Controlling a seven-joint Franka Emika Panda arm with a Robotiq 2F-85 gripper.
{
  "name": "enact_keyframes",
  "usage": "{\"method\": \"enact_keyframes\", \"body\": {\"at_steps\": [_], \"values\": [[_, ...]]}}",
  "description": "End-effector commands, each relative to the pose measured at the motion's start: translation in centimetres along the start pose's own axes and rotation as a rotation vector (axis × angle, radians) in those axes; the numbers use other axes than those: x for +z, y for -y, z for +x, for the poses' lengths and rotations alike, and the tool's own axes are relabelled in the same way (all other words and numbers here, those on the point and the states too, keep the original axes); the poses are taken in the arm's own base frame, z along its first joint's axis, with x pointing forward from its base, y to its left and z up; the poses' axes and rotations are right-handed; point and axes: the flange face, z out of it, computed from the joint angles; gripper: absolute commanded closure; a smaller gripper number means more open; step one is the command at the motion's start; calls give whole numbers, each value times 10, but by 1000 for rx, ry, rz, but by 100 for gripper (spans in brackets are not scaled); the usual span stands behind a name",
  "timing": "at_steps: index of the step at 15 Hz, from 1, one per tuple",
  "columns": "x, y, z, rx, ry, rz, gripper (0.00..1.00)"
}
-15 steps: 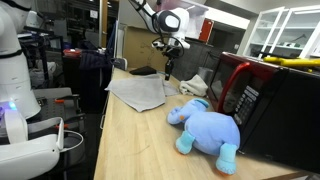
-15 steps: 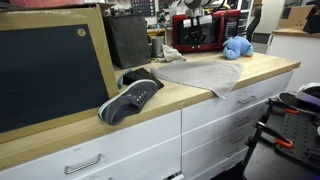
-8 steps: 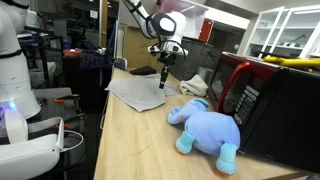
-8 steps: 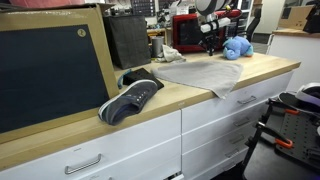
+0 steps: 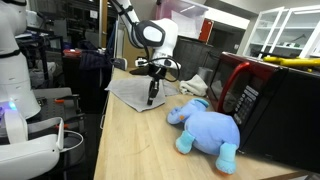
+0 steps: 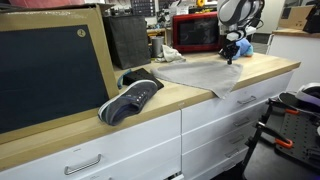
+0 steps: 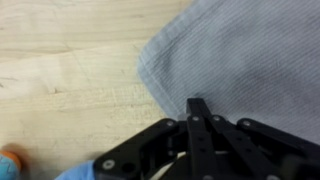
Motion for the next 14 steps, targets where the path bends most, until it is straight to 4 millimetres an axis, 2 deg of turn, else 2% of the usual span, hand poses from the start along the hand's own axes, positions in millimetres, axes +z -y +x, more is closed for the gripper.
{"method": "enact_keyframes", "body": {"at_steps": [1,5,14], "values": [[5,18,-46,-61,7,32,100],[3,27,-72,-131,23,12,100],[-17,6,-115,-331,103,-79,100]]}}
